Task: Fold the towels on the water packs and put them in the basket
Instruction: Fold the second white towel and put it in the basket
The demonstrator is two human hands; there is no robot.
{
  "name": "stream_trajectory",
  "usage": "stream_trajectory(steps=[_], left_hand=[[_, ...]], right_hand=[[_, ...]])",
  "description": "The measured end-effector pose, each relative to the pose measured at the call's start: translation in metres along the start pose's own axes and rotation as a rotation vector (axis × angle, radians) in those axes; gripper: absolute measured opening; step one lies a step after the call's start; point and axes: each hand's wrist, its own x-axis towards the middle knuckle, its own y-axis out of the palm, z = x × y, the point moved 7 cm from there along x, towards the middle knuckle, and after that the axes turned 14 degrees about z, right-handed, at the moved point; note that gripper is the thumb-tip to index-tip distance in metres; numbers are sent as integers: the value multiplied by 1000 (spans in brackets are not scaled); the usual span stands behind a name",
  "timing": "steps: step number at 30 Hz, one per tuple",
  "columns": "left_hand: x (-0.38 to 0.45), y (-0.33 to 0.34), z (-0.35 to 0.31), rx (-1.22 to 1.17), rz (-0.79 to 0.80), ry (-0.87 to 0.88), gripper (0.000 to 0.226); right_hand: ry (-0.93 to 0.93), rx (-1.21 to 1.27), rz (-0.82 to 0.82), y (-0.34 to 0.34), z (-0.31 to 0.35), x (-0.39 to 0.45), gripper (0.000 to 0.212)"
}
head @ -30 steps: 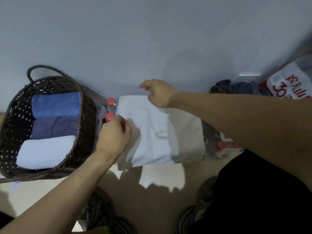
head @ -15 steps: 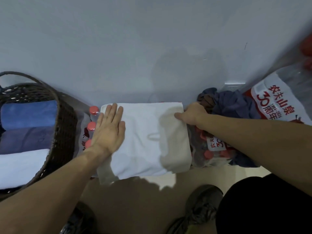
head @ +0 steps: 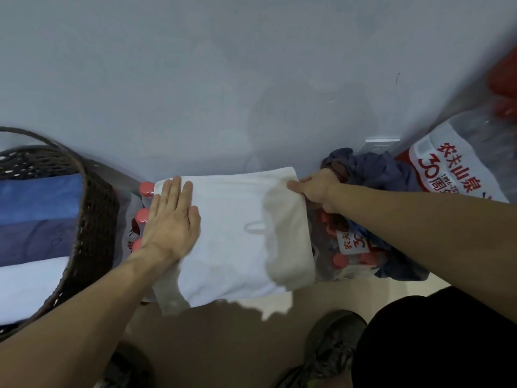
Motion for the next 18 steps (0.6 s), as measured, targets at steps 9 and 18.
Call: stream_trajectory(steps=[9, 18], left_hand=[[13, -11, -124, -60, -102, 391, 55], [43, 46, -144, 249, 7, 327, 62]], right_hand=[[26, 31, 39, 8, 3, -12, 53], [143, -111, 351, 32, -29, -48, 24]])
